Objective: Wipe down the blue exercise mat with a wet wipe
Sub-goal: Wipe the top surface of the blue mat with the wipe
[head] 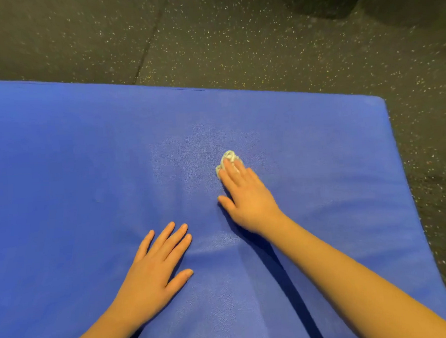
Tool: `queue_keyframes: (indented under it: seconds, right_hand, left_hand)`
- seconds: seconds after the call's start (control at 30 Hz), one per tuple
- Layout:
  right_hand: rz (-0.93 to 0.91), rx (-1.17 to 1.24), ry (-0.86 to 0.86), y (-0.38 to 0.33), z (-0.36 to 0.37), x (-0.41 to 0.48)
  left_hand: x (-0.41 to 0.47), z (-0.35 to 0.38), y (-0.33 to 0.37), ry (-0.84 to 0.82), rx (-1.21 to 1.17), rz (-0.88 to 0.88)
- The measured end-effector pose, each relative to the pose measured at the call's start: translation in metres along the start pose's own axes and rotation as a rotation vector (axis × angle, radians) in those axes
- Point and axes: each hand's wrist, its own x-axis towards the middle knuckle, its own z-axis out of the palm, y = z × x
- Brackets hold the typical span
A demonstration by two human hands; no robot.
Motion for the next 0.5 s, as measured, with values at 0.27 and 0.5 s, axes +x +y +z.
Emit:
queue_keyframes:
  seconds: [0.27, 0.5]
  right_hand:
    - [-0.004, -0.029, -0.057, -0.001, 0.007, -0.054]
    - [-0.229, 0.005, -0.157, -0.041, 0.027, -0.109]
  left_hand:
    - [0.000, -0.001, 0.004, 0.015, -0.011, -0.044]
    - [-0.025, 0.004, 0.016, 0.040, -0.070, -0.137]
